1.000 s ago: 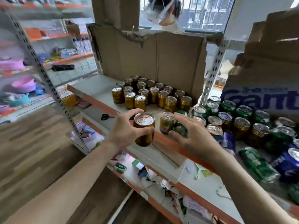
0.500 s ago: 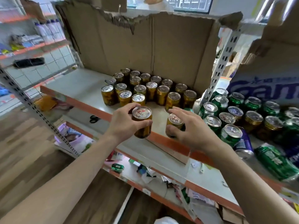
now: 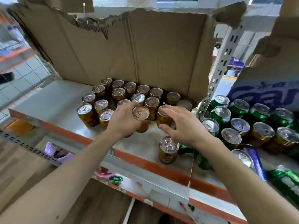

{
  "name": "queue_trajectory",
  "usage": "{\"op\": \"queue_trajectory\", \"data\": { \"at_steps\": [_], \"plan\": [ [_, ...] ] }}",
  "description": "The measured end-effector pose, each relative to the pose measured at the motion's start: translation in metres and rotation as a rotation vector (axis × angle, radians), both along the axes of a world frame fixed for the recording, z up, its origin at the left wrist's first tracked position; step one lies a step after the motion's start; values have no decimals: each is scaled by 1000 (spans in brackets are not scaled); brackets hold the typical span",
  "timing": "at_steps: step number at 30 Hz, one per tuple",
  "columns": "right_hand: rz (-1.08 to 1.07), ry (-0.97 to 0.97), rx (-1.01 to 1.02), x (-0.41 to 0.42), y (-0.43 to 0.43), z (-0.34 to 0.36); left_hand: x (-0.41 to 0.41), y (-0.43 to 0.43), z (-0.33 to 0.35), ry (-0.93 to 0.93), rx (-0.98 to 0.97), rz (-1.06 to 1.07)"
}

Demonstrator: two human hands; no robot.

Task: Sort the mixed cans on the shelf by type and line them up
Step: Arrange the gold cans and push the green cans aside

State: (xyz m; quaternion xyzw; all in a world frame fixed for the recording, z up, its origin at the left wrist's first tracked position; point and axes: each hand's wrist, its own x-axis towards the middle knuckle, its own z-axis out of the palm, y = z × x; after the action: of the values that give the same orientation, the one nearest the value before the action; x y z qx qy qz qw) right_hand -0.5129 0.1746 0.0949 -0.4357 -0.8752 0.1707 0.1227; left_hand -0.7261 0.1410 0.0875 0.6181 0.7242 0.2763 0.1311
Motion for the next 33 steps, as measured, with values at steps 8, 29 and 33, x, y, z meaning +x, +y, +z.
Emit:
{"op": "queue_trajectory", "data": {
  "at_steps": [8, 29, 33],
  "plan": [
    [-27, -25, -39, -5, 16, -8, -15, 29, -29, 271, -108, -73],
    [-482, -30, 20, -63, -34, -14, -84, 39, -22, 460, 81, -516],
    [-589, -40, 9, -74, -62, -16, -92, 35, -25, 448, 76, -643]
  ]
}}
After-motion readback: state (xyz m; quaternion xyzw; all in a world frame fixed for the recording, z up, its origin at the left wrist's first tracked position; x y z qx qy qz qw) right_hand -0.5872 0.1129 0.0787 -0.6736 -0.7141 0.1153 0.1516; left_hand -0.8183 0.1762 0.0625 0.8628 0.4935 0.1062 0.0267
